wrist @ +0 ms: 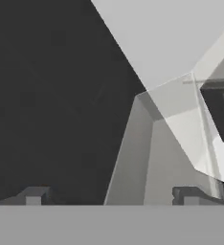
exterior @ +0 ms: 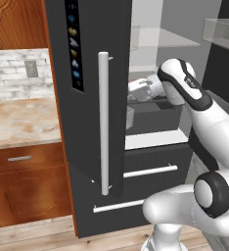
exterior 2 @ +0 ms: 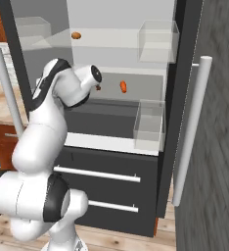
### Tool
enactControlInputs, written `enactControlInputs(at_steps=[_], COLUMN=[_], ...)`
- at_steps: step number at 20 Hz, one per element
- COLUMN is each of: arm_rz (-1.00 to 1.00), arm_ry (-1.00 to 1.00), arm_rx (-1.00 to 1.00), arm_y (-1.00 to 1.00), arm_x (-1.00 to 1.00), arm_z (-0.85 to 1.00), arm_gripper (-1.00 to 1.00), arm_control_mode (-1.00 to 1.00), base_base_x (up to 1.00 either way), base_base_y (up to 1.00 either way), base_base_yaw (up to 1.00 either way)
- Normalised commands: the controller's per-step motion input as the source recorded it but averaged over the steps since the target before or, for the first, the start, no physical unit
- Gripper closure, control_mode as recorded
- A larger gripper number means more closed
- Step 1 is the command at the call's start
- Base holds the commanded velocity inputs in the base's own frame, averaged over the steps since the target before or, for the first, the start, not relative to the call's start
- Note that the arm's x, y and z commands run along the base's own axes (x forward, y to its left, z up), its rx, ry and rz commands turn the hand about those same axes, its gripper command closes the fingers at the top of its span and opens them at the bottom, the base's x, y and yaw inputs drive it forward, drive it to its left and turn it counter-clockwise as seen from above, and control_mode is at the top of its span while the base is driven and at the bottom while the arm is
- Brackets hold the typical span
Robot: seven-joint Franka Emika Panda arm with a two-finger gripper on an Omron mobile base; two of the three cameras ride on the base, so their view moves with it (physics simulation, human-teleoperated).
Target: Open the fridge, remove the tangerine, carrot, and chicken drumstick, and place them on any counter.
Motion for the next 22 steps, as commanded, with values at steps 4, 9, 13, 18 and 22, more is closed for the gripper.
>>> enactControlInputs(at_steps=[4,9,13,18,22], arm_rz=[0.30,0.38,0.27,0.00,0.00], arm_ry=[-0.23,-0.35,-0.41,-0.05,0.01], arm_rx=[-0.12,-0.22,-0.17,0.00,0.04], arm_y=[1.00,1.00,0.97,-0.08,-0.74], arm_x=[-0.06,-0.63,-0.89,-0.33,-0.35], arm_z=[0.00,0.00,0.00,-0.33,0.21], arm_gripper=[-1.00,-1.00,-1.00,-1.00,-1.00], arm_control_mode=[-1.00,-1.00,-1.00,-1.00,-1.00], base_base_x=[0.00,0.00,0.00,0.00,0.00], base_base_y=[0.00,0.00,0.00,0.00,0.00], base_base_yaw=[0.00,0.00,0.00,0.00,0.00])
